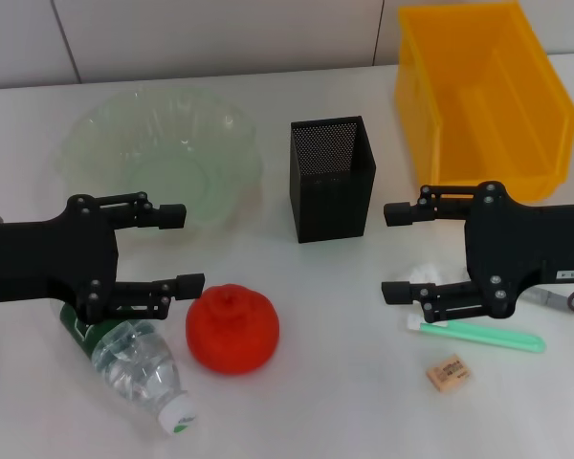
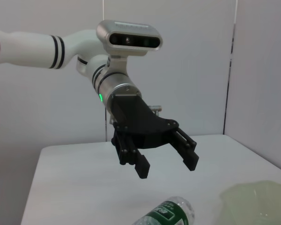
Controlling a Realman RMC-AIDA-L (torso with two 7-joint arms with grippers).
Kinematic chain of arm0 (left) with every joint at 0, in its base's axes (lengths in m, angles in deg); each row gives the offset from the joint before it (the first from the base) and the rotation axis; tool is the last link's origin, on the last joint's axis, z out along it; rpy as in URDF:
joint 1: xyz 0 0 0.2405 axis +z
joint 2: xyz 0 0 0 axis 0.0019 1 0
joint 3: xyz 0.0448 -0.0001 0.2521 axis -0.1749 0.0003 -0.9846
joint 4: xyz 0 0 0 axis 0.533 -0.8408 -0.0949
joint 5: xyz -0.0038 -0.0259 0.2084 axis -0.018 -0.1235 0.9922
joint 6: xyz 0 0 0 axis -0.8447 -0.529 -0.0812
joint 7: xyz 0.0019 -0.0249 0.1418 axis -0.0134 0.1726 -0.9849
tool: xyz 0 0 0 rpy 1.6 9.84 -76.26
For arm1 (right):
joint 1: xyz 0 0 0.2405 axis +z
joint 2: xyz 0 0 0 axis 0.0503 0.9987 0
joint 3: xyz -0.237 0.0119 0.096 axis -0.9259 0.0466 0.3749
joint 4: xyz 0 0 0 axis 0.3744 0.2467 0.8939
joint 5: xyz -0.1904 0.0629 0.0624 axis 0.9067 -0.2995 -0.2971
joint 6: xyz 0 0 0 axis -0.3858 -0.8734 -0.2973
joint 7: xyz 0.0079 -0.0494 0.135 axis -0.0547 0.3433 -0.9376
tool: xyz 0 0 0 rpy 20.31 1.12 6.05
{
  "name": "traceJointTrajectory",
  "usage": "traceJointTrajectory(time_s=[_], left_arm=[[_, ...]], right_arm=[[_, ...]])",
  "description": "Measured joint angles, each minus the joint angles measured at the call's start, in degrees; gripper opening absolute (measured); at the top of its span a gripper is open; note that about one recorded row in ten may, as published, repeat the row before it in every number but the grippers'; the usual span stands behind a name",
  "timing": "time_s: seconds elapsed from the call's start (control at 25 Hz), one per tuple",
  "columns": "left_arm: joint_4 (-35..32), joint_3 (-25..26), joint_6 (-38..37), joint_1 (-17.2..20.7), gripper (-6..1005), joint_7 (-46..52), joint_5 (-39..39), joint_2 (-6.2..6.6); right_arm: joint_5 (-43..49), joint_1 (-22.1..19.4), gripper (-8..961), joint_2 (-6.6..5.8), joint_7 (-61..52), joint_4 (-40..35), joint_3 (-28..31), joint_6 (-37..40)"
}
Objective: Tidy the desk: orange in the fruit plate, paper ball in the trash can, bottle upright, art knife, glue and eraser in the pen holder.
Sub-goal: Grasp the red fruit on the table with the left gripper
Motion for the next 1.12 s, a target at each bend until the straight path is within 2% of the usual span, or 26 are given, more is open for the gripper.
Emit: traceJointTrajectory(time_s=[0.16, 0.4, 0.6, 0.8, 1.12], left_arm=[[0.3, -0.6, 0.8, 0.1, 786, 0.0, 0.0, -0.05], [3.5, -9.0, 9.5, -0.4, 786, 1.5, 0.0, -0.15], [6.2, -16.4, 17.7, -1.8, 785, 2.1, 0.0, -0.11], [6.8, -20.4, 21.6, -1.9, 785, 2.2, 0.0, -0.13], [9.5, -21.1, 23.7, -2.7, 784, 2.2, 2.4, -0.18]], right_arm=[[0.0, -0.2, 766, 0.0, -0.1, 0.1, 1.0, 0.3], [0.0, -1.2, 765, -0.06, -0.2, 0.1, 6.3, 2.9], [0.0, -1.7, 765, 0.0, -0.3, 0.1, 8.4, 4.2], [0.0, -2.0, 765, 0.04, -0.3, 0.1, 8.6, 4.5], [0.0, -1.7, 765, -0.06, -0.3, 1.4, 8.6, 4.6]])
